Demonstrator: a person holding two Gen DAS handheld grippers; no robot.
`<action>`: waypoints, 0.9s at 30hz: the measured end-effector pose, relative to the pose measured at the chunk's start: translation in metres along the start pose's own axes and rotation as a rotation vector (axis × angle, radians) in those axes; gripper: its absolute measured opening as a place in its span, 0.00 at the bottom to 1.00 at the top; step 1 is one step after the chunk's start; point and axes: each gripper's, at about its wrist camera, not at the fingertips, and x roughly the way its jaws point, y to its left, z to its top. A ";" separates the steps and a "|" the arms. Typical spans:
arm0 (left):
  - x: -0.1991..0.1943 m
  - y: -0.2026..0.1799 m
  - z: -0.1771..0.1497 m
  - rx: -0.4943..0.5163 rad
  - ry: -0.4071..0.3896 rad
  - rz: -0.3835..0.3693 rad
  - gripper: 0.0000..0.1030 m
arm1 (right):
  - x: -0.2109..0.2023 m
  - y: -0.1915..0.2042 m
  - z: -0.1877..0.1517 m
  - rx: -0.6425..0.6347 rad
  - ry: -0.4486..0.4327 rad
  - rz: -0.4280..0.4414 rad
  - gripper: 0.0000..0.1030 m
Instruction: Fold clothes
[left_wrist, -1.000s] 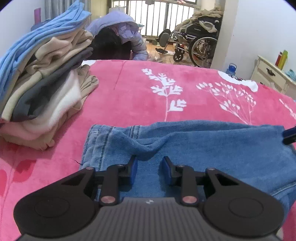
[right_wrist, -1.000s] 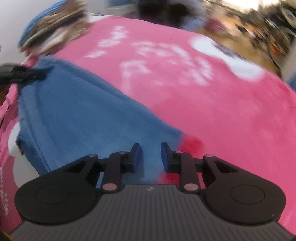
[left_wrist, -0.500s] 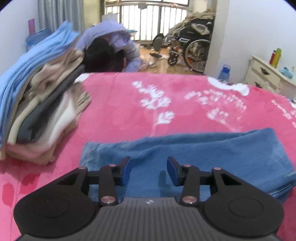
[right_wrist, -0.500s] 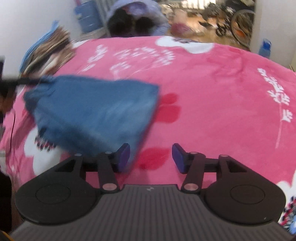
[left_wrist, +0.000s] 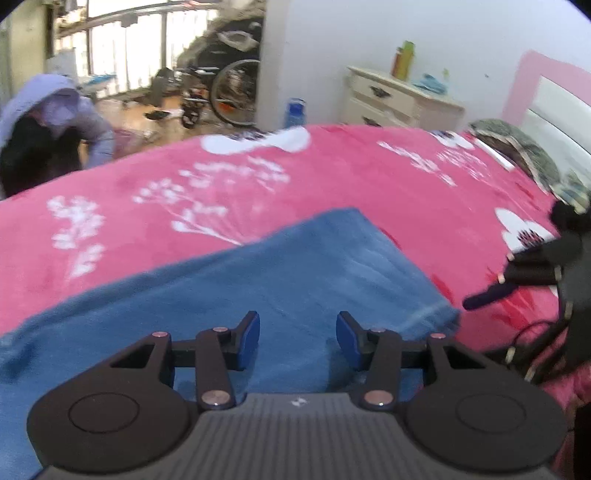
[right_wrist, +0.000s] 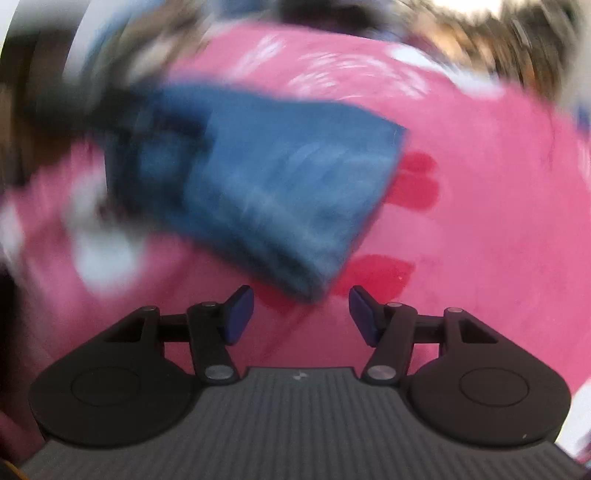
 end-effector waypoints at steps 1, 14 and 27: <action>0.003 -0.004 -0.002 0.014 0.007 0.001 0.46 | -0.003 -0.023 0.005 0.148 -0.019 0.071 0.57; 0.024 0.002 -0.028 0.039 0.037 0.043 0.49 | 0.061 -0.089 -0.010 0.737 0.096 0.497 0.56; 0.024 0.007 -0.026 -0.017 0.025 0.004 0.49 | 0.033 -0.087 -0.007 0.717 0.102 0.316 0.15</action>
